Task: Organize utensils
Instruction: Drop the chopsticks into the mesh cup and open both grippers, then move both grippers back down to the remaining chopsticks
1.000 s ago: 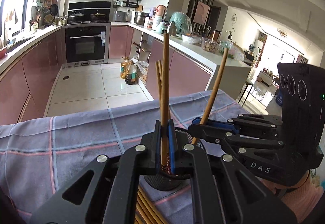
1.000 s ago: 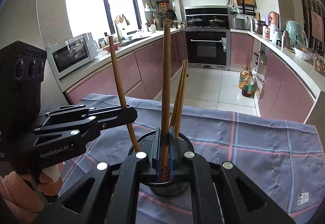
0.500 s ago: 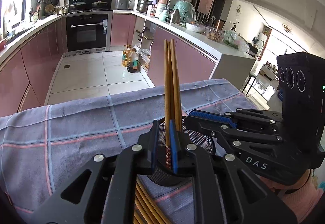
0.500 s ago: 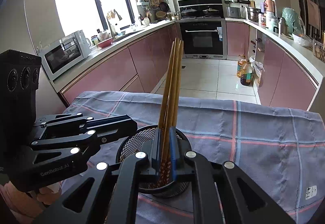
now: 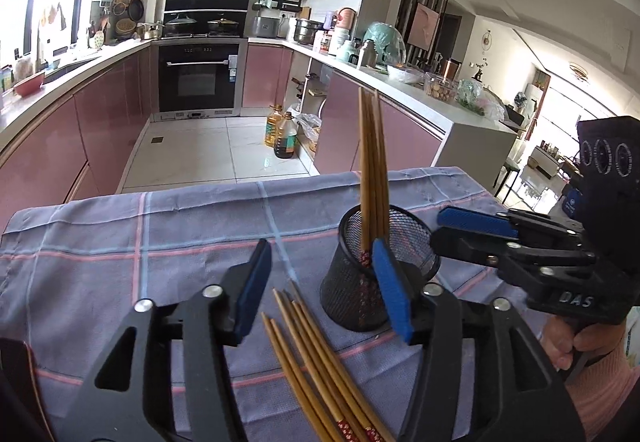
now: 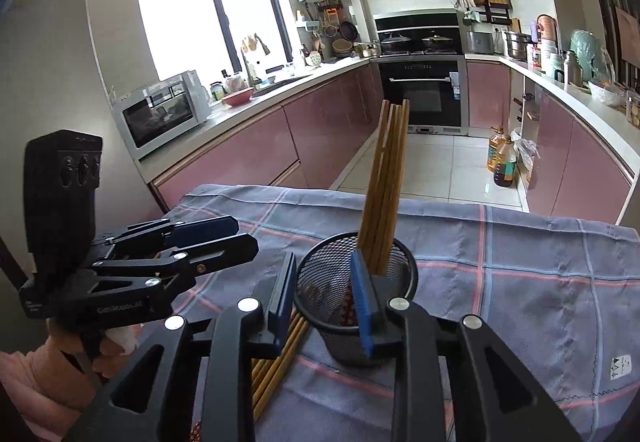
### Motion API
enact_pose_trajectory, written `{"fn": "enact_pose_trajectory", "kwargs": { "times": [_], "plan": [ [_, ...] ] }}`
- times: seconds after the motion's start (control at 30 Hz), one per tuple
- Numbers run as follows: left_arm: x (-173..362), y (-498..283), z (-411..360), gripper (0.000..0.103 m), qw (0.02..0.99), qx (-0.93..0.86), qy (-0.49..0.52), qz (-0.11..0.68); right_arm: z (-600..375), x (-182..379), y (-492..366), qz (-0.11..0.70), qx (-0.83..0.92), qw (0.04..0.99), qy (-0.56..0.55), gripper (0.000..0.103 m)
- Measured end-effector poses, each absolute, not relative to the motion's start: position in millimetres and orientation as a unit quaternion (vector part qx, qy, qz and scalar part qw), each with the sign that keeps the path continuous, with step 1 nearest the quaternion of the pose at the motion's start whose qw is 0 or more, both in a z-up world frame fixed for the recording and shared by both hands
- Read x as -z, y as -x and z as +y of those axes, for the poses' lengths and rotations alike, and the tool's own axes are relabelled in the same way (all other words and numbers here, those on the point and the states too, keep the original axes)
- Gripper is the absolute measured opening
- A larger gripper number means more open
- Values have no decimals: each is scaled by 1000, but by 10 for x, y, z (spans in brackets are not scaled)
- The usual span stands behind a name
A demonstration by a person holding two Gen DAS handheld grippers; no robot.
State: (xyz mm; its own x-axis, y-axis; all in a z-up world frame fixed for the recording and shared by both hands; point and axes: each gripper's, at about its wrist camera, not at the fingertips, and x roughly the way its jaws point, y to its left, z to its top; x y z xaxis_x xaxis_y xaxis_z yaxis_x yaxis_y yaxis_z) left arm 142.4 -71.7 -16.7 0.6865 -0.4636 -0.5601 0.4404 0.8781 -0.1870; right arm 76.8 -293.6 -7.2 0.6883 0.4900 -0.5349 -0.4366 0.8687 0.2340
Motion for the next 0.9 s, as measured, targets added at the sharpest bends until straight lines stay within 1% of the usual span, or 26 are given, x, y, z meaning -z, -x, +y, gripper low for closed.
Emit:
{"fn": "enact_pose_trajectory", "kwargs": {
  "times": [0.13, 0.3, 0.4, 0.53, 0.9],
  "plan": [
    [343, -1300, -498, 59, 917, 225, 17, 329, -2839, 172, -609, 318, -281, 904, -46, 32],
    [668, -1167, -315, 59, 905, 206, 13, 372, -2667, 526, -567, 365, -279, 887, -37, 33],
    [864, -1097, -310, 59, 895, 201, 9, 398, -2589, 753, -583, 398, -273, 875, -40, 33],
    [1095, -1012, -339, 59, 884, 197, 0, 423, -2499, 957, -575, 421, -263, 867, -36, 33],
    [1212, -903, -427, 60, 875, 204, -11, 438, -2303, 1125, -545, 434, -247, 866, -17, 33]
  ]
}}
